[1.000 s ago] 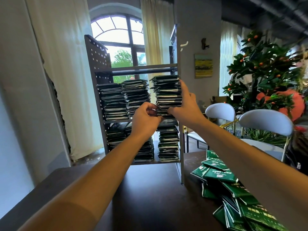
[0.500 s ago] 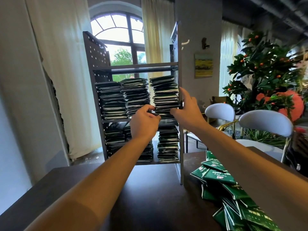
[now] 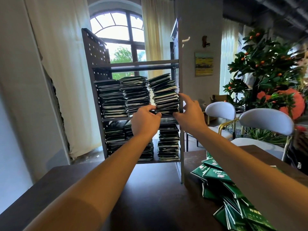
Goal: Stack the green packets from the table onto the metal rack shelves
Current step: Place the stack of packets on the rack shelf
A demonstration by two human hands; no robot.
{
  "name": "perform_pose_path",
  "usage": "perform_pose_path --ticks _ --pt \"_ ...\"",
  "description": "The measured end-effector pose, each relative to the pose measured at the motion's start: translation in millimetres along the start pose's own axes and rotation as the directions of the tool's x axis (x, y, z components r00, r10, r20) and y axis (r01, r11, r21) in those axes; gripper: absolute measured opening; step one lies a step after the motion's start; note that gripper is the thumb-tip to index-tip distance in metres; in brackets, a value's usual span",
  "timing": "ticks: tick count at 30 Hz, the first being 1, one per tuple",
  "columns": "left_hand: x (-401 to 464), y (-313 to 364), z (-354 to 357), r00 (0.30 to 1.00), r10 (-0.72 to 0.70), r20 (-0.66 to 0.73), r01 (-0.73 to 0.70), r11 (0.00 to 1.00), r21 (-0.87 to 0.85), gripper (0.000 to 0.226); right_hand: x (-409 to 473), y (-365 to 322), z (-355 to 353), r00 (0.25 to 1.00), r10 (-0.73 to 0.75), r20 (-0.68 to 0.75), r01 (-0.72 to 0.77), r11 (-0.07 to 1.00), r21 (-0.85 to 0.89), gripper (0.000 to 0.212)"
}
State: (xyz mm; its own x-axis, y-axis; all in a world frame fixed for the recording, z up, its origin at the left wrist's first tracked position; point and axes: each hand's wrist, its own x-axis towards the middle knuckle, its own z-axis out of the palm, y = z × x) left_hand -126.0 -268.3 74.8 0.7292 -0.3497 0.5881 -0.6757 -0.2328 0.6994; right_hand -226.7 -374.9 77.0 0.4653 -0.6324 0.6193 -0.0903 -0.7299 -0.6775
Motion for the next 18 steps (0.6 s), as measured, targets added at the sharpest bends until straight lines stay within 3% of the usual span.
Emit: perform_pose_path --ticks 13,18 --pt "-1 4 5 0.999 0.018 -0.028 -0.016 0.997 0.078 0.035 6 11 13 0.999 0.043 0.028 -0.042 0.999 -0.008 0.064" --pt "-2 5 4 0.999 0.023 -0.027 -0.020 0.994 0.103 0.036 1 9 15 0.999 0.037 0.020 -0.038 0.998 0.041 0.071"
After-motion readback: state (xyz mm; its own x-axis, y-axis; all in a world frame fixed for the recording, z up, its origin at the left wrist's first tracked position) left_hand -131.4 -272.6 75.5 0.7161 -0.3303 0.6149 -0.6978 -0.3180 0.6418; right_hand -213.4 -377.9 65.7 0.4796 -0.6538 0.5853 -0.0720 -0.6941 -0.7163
